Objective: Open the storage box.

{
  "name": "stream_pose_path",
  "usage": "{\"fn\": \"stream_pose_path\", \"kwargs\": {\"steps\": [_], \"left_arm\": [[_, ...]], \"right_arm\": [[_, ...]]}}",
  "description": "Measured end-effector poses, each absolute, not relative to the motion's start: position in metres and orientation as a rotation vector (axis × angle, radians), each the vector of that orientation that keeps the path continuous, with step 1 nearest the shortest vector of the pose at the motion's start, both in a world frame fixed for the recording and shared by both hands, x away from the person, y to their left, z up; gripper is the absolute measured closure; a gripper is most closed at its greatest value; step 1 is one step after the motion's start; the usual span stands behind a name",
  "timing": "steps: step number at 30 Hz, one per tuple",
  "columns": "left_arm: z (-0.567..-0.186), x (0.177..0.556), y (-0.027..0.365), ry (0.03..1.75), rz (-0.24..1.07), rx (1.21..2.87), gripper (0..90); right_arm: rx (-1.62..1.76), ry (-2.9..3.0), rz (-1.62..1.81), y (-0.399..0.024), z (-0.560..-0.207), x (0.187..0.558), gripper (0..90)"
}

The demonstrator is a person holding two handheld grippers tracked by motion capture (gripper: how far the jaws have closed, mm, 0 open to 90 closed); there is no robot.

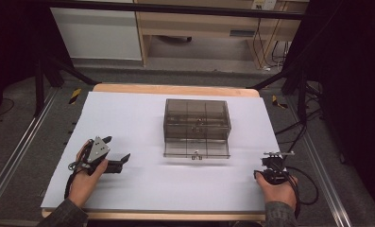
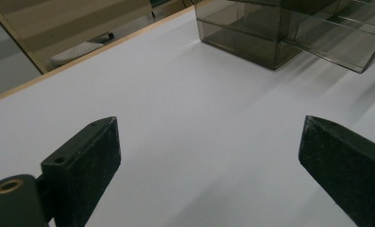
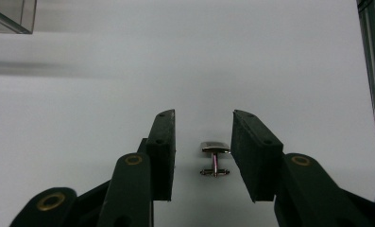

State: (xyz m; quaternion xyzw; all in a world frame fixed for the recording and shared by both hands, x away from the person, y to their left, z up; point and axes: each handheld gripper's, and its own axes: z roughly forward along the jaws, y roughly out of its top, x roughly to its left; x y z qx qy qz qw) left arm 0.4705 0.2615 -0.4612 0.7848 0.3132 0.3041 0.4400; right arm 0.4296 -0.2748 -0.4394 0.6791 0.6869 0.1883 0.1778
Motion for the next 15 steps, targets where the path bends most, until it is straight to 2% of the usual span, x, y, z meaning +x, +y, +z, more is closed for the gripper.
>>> {"fn": "stream_pose_path", "kwargs": {"steps": [15], "left_arm": [[-0.4621,0.4706,0.2602,0.768,0.741,1.956,6.2]], "right_arm": [[1.954,1.956,0.525,-0.2822,-0.446,0.4314,63.7]]}}
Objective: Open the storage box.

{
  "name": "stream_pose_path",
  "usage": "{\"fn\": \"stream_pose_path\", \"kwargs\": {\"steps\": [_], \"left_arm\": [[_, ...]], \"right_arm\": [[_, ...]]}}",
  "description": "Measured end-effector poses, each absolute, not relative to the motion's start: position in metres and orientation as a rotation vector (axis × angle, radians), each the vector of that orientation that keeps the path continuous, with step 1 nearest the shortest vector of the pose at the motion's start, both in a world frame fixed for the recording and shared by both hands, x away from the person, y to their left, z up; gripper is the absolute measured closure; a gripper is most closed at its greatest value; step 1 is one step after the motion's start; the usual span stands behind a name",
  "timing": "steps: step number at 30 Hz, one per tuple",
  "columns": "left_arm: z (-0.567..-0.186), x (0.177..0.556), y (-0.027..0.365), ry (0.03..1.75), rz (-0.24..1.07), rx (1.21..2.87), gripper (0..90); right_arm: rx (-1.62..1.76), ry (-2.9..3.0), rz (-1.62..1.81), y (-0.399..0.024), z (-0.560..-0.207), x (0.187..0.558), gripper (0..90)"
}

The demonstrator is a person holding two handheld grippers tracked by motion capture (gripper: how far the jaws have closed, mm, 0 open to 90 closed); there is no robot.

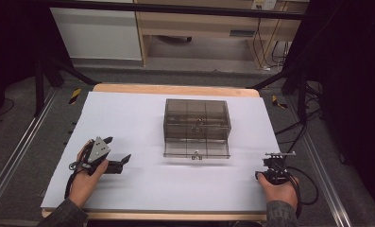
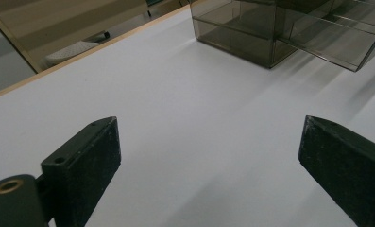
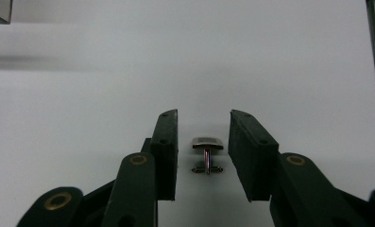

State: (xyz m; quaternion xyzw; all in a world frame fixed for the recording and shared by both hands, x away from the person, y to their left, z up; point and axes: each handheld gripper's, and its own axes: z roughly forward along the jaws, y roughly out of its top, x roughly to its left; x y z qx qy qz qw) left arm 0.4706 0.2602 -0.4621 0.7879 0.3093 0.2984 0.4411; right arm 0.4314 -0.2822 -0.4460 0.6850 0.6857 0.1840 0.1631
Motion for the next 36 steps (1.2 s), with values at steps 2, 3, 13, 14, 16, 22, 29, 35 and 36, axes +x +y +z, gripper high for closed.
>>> {"fn": "stream_pose_path", "kwargs": {"steps": [2,3,13,14,16,22,29,35,36], "left_arm": [[-0.4623,0.4707,0.2602,0.769,0.737,1.956,6.1],[-0.4623,0.4708,0.2603,0.769,0.735,1.955,6.2],[-0.4629,0.4705,0.258,0.753,0.72,1.963,6.1],[-0.463,0.4705,0.258,0.754,0.719,1.963,6.2],[-0.4631,0.4701,0.2577,0.755,0.716,1.961,6.2],[-0.4628,0.4699,0.2573,0.751,0.718,1.958,6.2],[-0.4631,0.4702,0.2573,0.752,0.715,1.955,6.2],[-0.4631,0.4705,0.2579,0.756,0.719,1.957,6.2],[-0.463,0.4707,0.2582,0.757,0.717,1.957,6.2]], "right_arm": [[1.954,1.962,0.523,-0.2828,-0.4469,0.4312,64.0],[1.958,1.962,0.527,-0.2829,-0.4473,0.4313,64.2],[1.974,1.971,0.523,-0.2847,-0.4499,0.4329,68.4],[1.97,1.971,0.522,-0.285,-0.4501,0.433,68.9],[1.964,1.976,0.519,-0.2855,-0.4506,0.4335,70.0],[1.975,1.977,0.515,-0.2869,-0.4522,0.4342,73.1],[1.963,1.984,0.519,-0.2883,-0.4518,0.433,74.7],[1.943,1.969,0.551,-0.2888,-0.4475,0.4319,74.7],[1.923,1.973,0.561,-0.2883,-0.4458,0.4318,74.8]]}}
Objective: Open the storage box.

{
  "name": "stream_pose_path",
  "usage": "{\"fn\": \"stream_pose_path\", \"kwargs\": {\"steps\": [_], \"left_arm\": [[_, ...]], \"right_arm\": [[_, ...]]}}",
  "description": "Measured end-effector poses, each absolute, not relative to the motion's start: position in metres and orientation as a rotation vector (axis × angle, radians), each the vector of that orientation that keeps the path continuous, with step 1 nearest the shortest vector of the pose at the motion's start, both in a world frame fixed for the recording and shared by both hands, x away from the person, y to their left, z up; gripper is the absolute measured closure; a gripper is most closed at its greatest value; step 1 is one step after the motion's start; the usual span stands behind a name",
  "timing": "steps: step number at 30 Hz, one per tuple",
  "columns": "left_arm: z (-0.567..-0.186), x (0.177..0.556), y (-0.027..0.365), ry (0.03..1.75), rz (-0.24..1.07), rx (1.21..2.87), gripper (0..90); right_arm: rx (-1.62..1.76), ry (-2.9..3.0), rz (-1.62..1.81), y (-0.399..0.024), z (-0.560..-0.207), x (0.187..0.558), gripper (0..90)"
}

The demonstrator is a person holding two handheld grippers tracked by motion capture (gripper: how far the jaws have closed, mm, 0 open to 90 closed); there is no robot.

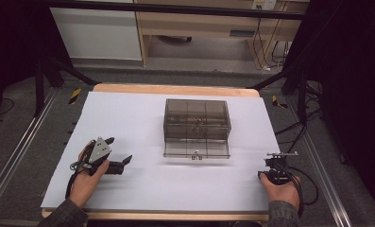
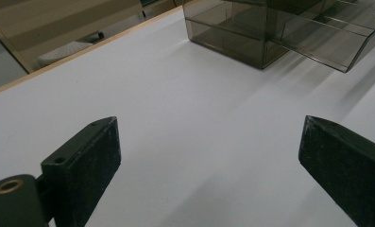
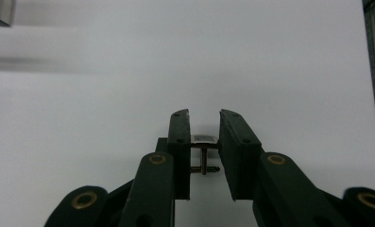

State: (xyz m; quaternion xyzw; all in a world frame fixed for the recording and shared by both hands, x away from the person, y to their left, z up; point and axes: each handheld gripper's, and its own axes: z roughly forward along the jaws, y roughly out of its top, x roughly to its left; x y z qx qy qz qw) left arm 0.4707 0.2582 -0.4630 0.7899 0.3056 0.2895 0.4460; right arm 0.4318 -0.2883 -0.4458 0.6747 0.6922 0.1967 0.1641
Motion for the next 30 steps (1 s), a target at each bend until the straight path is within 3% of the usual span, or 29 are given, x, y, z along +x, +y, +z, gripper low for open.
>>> {"fn": "stream_pose_path", "kwargs": {"steps": [15,30], "left_arm": [[-0.466,0.473,0.26,0.785,0.693,1.957,6.2],[-0.467,0.477,0.264,0.806,0.677,1.947,6.2]], "right_arm": [[1.664,1.98,0.748,-0.254,-0.404,0.439,74.7],[1.517,2.02,0.887,-0.214,-0.389,0.453,74.7]]}}
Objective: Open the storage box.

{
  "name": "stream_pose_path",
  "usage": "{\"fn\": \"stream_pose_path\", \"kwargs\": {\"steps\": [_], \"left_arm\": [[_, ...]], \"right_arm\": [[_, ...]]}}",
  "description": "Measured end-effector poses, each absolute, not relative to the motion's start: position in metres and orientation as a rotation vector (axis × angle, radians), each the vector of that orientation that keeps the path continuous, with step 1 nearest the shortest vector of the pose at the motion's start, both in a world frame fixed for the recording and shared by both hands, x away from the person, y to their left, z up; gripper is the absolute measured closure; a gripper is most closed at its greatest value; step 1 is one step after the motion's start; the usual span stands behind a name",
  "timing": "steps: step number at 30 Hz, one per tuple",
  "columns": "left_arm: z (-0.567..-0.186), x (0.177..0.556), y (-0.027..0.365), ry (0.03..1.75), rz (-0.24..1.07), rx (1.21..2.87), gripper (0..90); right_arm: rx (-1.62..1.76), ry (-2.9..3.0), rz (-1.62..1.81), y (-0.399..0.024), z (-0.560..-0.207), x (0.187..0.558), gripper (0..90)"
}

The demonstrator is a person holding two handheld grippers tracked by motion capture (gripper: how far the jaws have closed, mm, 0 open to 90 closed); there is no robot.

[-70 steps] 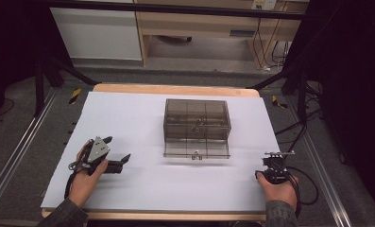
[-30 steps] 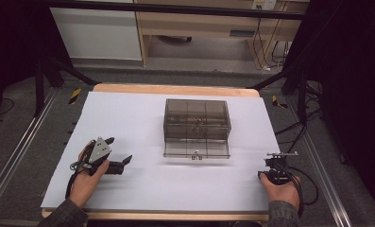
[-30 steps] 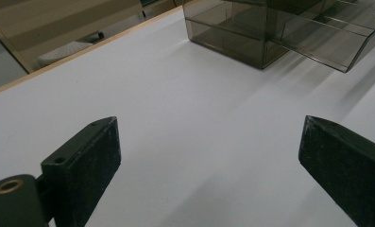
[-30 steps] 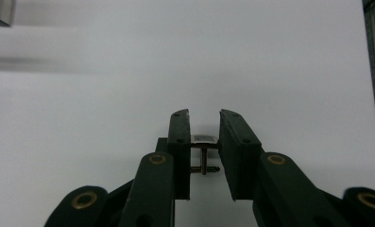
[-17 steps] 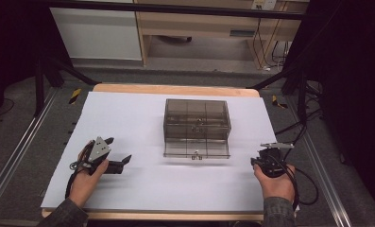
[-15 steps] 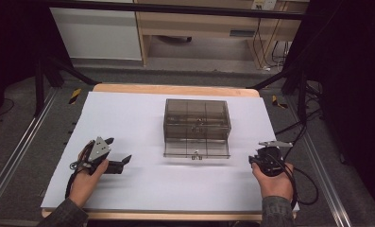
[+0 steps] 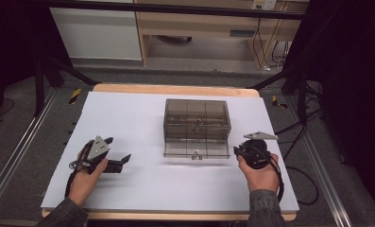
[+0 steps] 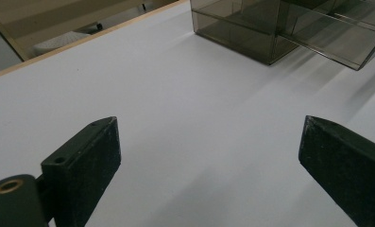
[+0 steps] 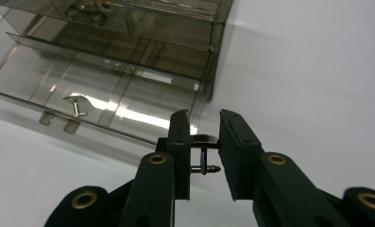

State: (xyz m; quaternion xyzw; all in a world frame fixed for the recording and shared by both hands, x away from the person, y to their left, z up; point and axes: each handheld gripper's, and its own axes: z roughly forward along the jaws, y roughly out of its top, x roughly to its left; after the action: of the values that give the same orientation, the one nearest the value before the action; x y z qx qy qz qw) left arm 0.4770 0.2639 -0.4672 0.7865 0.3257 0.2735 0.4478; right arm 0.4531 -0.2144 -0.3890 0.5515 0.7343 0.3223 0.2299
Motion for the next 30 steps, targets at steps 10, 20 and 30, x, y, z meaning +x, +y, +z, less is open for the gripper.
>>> {"fn": "stream_pose_path", "kwargs": {"steps": [10,20,30], "left_arm": [[-0.468,0.479,0.267,0.823,0.673,1.942,6.2],[-0.468,0.479,0.268,0.826,0.666,1.937,6.2],[-0.468,0.48,0.268,0.827,0.659,1.936,6.2]], "right_arm": [[1.425,2.047,0.962,-0.188,-0.385,0.46,74.8],[1.359,2.087,0.995,-0.159,-0.383,0.469,74.7],[1.321,2.12,1.006,-0.141,-0.384,0.472,74.7]]}}
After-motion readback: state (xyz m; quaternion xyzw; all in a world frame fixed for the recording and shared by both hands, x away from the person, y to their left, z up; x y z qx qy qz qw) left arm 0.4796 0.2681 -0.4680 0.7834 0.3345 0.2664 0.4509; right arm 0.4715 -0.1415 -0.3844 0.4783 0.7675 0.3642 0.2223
